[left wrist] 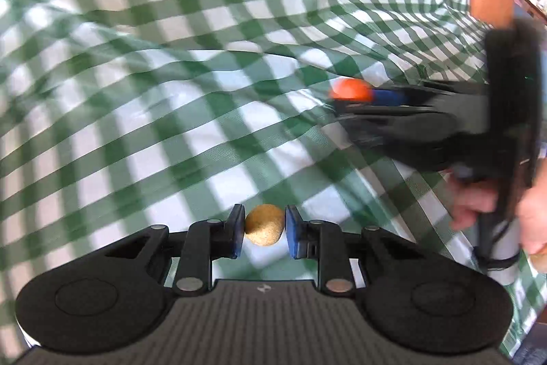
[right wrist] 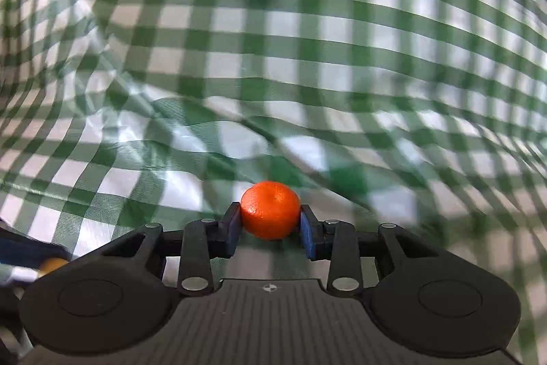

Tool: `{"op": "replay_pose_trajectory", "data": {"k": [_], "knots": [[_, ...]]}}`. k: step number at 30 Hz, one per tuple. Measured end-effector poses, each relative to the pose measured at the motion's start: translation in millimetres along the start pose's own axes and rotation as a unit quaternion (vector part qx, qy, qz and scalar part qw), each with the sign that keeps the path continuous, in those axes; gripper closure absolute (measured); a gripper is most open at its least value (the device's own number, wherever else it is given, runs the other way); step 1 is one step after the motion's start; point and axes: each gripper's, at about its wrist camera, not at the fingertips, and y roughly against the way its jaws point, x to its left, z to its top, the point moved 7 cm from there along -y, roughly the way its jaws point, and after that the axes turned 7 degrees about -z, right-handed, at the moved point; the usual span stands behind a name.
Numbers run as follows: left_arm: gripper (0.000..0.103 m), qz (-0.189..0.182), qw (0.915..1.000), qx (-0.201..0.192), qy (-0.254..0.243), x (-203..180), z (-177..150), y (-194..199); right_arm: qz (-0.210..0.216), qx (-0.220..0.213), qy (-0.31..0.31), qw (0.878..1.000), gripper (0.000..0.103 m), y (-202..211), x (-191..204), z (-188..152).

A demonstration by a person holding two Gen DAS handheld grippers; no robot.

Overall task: Organize fruits
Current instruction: 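Grasp a tangerine with the right tool while the left tool grasps a tan-yellow fruit, then carry the tangerine and tan-yellow fruit over the blue plate with both tools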

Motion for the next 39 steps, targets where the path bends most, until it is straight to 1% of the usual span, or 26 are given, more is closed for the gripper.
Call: {"op": "replay_pose_trajectory", "data": {"k": [3,6,10,13,16,20,22,25,29,32,35,39], "knots": [[0.076,0.012,0.9998,-0.009,0.013,5.4,-12.4,46.5,-0.023,0.004,-0.028,0.999,0.066,38.6,-21.8,-4.0],[0.076,0.035,0.9989,-0.004,0.032,10.0,-34.9,96.6,-0.044,0.003,-0.033,0.998,0.066,91.9,-39.8,-20.1],[0.076,0.075,0.996,0.01,0.048,10.9,-74.0,156.8,-0.039,-0.004,-0.06,0.997,0.066,169.1,-41.0,-42.0],[0.075,0.107,0.9929,0.01,0.051,9.9,-104.9,201.6,-0.03,-0.009,-0.074,0.997,0.066,224.3,-29.2,-57.4],[0.075,0.122,0.9901,0.008,0.068,9.5,-134.3,243.1,-0.003,-0.016,-0.075,0.997,0.066,278.3,-6.5,-70.8],[0.075,0.142,0.9855,0.008,0.093,10.5,-172.9,288.8,0.051,-0.024,-0.064,0.996,0.066,344.0,33.0,-84.2],[0.075,0.152,0.983,0.009,0.103,10.4,-193.7,309.9,0.081,-0.025,-0.054,0.995,0.066,367.9,59.9,-89.5],[0.075,0.161,0.9794,0.008,0.121,11.5,-221.4,334.8,0.119,-0.026,-0.044,0.992,0.066,402.0,93.1,-98.1],[0.075,0.176,0.9753,-0.005,0.134,10.8,-251.0,361.8,0.15,-0.031,-0.009,0.988,0.066,443.9,128.5,-110.2],[0.075,0.184,0.973,-0.012,0.139,7.6,-266.8,374.1,0.155,-0.034,0.024,0.987,0.066,464.8,151.5,-124.6],[0.075,0.18,0.9724,-0.022,0.147,6.7,-278.7,384.5,0.164,-0.027,0.048,0.985,0.066,479.0,168.5,-138.6],[0.075,0.175,0.9726,-0.027,0.151,6.0,-285.6,387.5,0.165,-0.04,0.077,0.982,0.066,493.8,180.9,-141.5]]}}
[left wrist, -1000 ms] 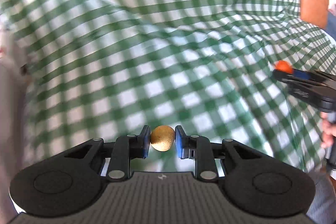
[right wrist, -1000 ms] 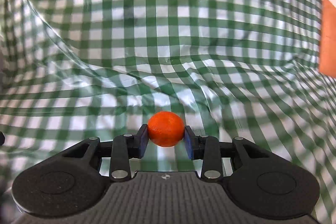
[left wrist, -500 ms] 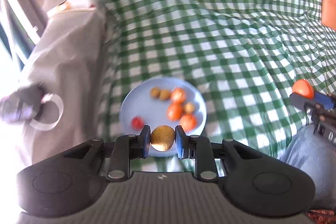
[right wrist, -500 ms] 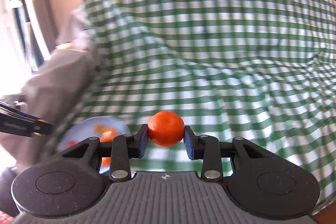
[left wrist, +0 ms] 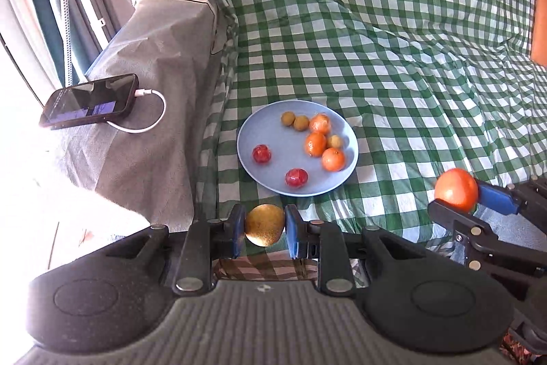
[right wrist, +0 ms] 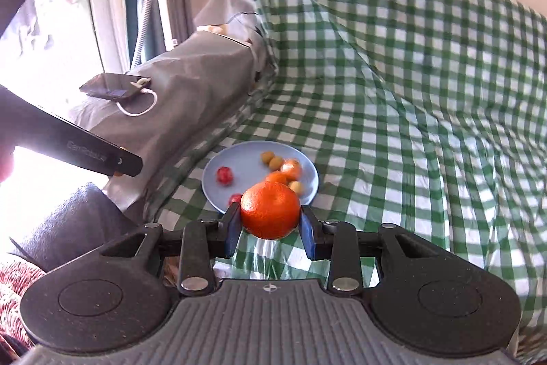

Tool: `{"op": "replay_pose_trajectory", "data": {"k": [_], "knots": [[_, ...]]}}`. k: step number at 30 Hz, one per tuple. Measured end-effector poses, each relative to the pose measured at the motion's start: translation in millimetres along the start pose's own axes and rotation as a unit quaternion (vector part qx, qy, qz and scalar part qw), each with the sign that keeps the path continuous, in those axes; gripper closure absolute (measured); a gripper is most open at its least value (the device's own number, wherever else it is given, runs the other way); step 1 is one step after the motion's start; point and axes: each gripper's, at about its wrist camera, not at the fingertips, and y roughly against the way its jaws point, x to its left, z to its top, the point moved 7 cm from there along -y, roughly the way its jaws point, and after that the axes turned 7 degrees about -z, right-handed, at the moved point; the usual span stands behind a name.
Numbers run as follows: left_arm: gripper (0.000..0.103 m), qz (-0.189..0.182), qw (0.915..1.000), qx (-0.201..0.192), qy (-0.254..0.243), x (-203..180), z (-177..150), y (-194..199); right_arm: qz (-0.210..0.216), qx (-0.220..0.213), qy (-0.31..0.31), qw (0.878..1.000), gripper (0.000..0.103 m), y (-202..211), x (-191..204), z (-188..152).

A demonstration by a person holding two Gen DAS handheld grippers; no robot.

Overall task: Organize fruits
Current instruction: 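Carry the tangerine and tan-yellow fruit over the blue plate with both tools, then lower both fruits onto the plate and open both tools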

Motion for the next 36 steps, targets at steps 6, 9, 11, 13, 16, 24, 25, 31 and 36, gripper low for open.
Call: {"op": "replay_pose_trajectory", "data": {"k": [6,9,11,13,16,24,25,31,36], "knots": [[0.075,-0.005,1.0,0.004,0.006,5.8,2.4,-10.3,0.001,0.005,0.022,1.0,0.066,-4.2,6.6,1.0],[0.075,-0.006,0.9998,0.018,0.006,9.9,7.8,-29.7,0.001,0.017,0.031,0.999,0.066,-16.7,7.5,0.4],[0.075,-0.002,0.9997,0.024,0.004,13.3,15.9,-45.3,-0.003,0.025,0.036,0.999,0.066,-31.3,7.3,1.6],[0.075,0.0,0.9996,0.028,0.006,17.0,27.3,-63.4,-0.006,0.033,0.039,0.999,0.066,-49.3,7.5,3.0],[0.075,-0.001,0.9993,0.036,0.008,21.2,46.3,-93.7,-0.004,0.048,0.037,0.998,0.066,-81.9,10.5,6.7],[0.076,0.005,0.9977,0.068,-0.001,25.1,75.3,-183.1,-0.001,0.098,0.039,0.994,0.066,-176.0,20.0,11.2],[0.075,0.01,0.9977,0.067,-0.005,25.6,77.5,-190.6,-0.001,0.102,0.041,0.994,0.066,-185.5,20.8,11.3],[0.004,0.007,0.9981,0.062,-0.003,30.6,86.7,-205.0,-0.016,0.115,0.053,0.992,0.048,-222.3,19.9,12.9],[0.0,0.002,0.9988,0.047,0.009,30.5,82.1,-168.2,-0.028,0.112,0.028,0.993,0.01,-197.6,9.8,16.7]]}}
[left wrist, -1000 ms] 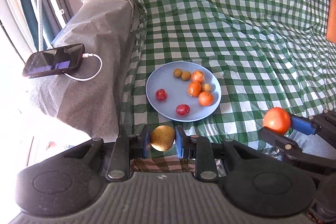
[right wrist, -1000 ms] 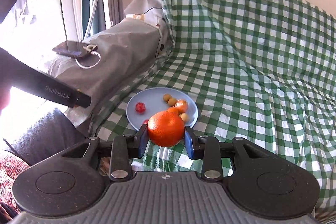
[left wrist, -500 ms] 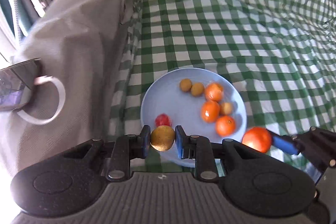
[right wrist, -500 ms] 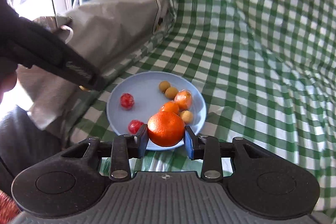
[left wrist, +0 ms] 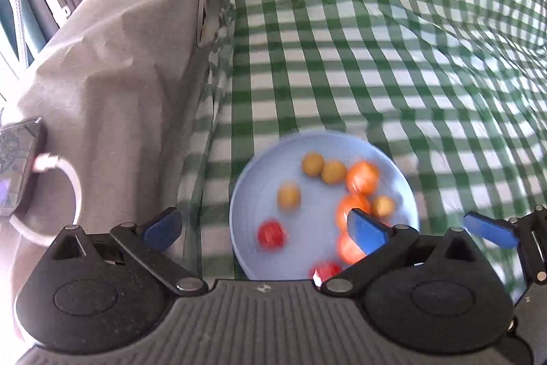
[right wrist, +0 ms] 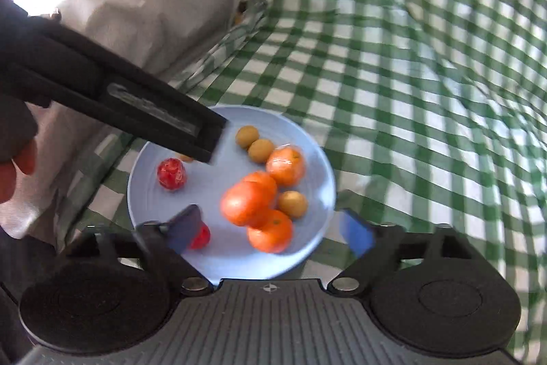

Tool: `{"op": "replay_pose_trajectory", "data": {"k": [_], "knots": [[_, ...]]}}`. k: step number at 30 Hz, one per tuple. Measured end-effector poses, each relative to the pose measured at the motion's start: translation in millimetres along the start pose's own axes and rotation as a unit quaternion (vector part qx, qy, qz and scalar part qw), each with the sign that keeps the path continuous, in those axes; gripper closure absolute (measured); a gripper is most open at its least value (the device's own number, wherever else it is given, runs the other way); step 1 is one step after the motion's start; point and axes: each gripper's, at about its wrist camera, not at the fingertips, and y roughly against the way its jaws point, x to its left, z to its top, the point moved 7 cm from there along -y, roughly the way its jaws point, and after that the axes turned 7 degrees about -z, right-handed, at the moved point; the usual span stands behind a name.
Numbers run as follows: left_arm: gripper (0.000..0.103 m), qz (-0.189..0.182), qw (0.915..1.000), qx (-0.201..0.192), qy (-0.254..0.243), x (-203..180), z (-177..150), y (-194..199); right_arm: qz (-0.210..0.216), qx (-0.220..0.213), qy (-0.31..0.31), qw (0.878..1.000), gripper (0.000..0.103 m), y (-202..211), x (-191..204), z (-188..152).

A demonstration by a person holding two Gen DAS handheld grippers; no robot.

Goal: Organize fruits

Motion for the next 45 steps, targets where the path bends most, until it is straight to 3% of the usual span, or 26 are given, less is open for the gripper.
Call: {"op": "replay_pose_trajectory", "data": {"k": [4,7,17,29,45], "knots": [[0.0,0.007,1.0,-0.001,-0.004,-3.6,-19.3,28.1,-0.002,0.004,-0.01,1.0,0.008,35.1,-3.4,-18.7],[0.0,0.032,0.9993,-0.014,-0.011,-5.7,-34.7,49.0,-0.005,-0.003,-0.022,1.0,0.006,60.1,-3.1,-32.6],[0.0,0.034,0.9987,-0.037,0.006,-8.6,-75.4,95.0,-0.023,-0.071,-0.027,0.997,0.001,115.5,-4.6,-42.4],[0.0,0.034,0.9981,-0.052,-0.001,-15.7,-92.2,119.7,-0.027,-0.104,-0.008,0.994,0.001,145.6,3.9,-43.6],[0.0,0.036,0.9978,-0.055,-0.003,-15.4,-91.0,122.2,-0.027,-0.107,-0.004,0.994,0.001,149.0,7.0,-44.3]]}}
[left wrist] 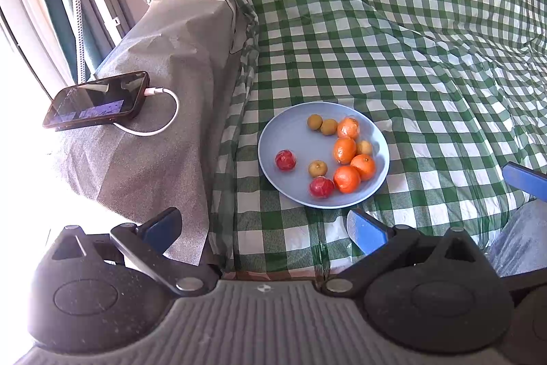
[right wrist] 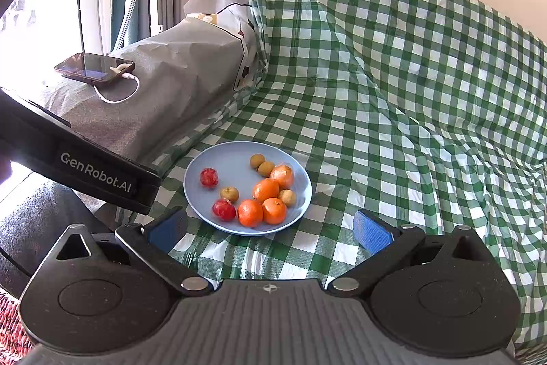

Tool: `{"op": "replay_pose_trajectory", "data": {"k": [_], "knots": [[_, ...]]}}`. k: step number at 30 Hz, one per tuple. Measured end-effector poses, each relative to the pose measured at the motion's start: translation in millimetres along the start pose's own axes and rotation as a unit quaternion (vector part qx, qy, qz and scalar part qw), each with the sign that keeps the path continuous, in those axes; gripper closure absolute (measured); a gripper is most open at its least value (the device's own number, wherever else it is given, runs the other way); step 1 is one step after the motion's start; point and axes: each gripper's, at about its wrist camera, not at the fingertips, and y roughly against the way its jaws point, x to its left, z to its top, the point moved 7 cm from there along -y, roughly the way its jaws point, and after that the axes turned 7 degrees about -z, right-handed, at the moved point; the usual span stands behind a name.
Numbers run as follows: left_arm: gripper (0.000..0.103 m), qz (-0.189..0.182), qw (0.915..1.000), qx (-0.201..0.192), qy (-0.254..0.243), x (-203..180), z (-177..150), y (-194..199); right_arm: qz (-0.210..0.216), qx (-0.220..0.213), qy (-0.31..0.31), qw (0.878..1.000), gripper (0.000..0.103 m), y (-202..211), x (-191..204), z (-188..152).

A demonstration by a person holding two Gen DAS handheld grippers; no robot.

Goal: Organize fruits

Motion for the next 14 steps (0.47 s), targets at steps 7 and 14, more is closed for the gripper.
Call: {"op": "replay_pose_trajectory", "data": {"k": [7,14], "knots": [[0.0,0.002,1.0,0.003,-0.003,1.5,0.1,-3.0,0.0,0.004,-0.003,1.0,0.001,-2.8,0.7,-2.0],[0.0,0.009,0.9999,-0.001,-0.01,1.8,-0.1,-3.8,0.001,0.007,-0.005,1.0,0.001,-5.1,0.0,-3.5]]}}
